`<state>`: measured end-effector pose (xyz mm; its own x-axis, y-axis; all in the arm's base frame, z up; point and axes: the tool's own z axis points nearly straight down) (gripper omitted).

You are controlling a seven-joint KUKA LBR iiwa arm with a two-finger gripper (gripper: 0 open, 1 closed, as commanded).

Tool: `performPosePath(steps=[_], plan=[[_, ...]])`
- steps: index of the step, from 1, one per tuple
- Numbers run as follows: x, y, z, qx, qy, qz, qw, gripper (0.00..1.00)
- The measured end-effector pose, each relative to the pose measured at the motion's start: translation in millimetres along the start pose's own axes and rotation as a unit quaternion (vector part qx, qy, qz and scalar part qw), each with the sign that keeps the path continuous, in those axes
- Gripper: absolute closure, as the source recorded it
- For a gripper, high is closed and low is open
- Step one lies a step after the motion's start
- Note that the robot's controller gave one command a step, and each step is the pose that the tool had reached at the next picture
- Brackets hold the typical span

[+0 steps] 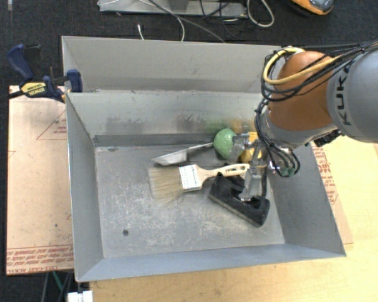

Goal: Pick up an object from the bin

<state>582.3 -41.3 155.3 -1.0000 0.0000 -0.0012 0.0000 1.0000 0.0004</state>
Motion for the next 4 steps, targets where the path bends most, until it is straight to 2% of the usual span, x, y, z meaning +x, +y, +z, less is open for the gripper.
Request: performPosePath(steps=[1, 2, 3, 4], plan=[[40.2, -16, 14, 0.000, 0.0019, 0.066, 0.9978, 0.00], [44.4, -14, 19, 0.000, -0.0008, 0.027, 0.9996, 0.00], [52.6, -7, 21, -0.001, 0.0010, 0.163, 0.9866, 0.00], [47.4, -17, 83, -0.001, -0.0062, 0.101, 0.9949, 0.00]])
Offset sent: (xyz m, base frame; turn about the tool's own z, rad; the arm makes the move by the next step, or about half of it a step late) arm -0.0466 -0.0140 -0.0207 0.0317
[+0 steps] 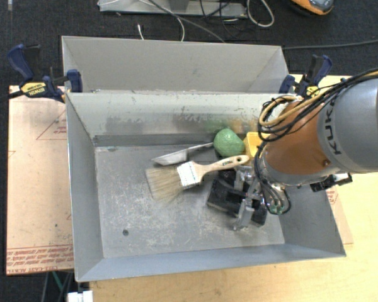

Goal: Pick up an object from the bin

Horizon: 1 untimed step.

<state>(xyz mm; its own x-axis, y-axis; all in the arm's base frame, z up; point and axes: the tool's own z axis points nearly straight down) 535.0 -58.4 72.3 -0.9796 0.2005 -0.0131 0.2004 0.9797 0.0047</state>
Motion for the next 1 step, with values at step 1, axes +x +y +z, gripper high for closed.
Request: performPosePath(steps=[1], plan=[[6.5, 4.7, 1.7, 0.002, 0.0046, 0.172, 0.9852, 1.00]])
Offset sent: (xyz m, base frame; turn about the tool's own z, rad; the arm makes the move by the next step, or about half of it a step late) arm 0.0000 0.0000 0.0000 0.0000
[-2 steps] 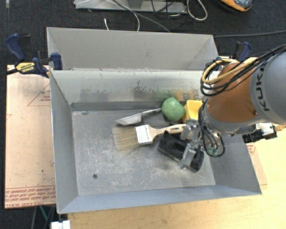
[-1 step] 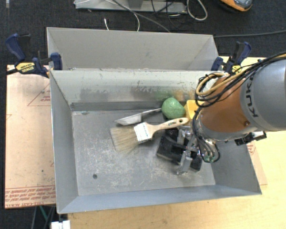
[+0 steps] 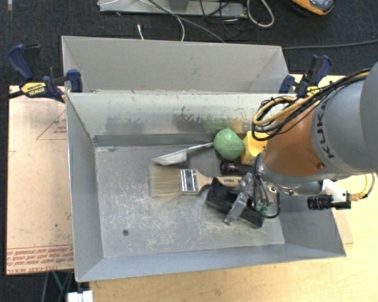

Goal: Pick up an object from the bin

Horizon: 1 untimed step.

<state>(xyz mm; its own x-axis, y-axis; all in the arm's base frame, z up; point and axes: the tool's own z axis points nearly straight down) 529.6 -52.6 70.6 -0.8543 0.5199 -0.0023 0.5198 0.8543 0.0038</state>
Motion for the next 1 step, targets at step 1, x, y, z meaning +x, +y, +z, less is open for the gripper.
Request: performPosePath(steps=[1], plan=[[0.0, 0.0, 0.0, 0.000, -0.0001, 0.000, 1.0000, 1.00]])
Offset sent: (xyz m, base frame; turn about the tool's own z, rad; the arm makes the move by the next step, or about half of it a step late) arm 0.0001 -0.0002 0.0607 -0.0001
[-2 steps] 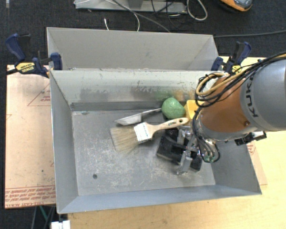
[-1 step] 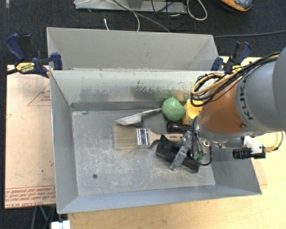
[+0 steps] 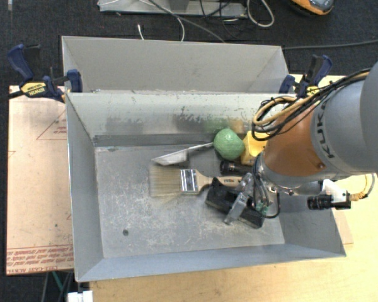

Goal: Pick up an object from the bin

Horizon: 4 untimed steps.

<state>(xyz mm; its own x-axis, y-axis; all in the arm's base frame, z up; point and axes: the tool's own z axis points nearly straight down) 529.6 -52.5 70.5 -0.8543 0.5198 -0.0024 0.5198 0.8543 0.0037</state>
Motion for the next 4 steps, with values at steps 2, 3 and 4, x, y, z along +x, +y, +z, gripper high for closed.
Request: performPosePath(steps=[2, 3, 4], plan=[[1.6, 0, -53, 0.001, 0.0026, 0.000, 1.0000, 1.00], [1.3, 0, -79, 0.001, 0.0022, -0.001, 1.0000, 1.00], [1.0, 0, -95, 0.000, 0.0017, -0.001, 1.0000, 1.00]])
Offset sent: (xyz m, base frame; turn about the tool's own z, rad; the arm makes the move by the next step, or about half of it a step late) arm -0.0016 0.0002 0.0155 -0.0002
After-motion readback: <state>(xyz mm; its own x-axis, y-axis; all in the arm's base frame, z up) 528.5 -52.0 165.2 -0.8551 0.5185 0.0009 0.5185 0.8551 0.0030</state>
